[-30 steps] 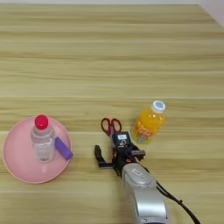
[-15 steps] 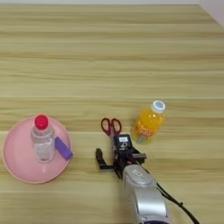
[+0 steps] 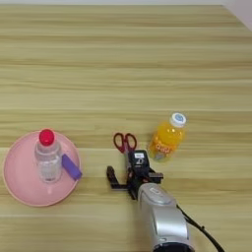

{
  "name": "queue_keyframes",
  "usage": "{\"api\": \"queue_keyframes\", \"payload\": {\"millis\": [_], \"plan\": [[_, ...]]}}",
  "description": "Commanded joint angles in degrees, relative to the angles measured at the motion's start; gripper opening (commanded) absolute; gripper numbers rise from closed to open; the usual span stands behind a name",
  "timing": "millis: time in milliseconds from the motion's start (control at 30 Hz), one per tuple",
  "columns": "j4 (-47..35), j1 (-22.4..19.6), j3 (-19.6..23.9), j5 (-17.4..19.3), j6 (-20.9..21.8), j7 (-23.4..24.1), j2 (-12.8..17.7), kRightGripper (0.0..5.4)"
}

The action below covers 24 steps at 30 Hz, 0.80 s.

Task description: Move the objects on the table

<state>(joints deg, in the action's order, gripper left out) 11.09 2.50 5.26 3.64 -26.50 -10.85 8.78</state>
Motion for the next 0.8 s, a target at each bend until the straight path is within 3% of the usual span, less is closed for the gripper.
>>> {"api": "queue_keyframes", "payload": {"millis": [33, 800], "plan": [[-1.5, -1.9, 0.2, 1.2, -0.1, -1.0, 0.5, 5.38], [-4.0, 0.1, -4.2, 1.0, -1.5, -4.9, -0.7, 5.38]]}}
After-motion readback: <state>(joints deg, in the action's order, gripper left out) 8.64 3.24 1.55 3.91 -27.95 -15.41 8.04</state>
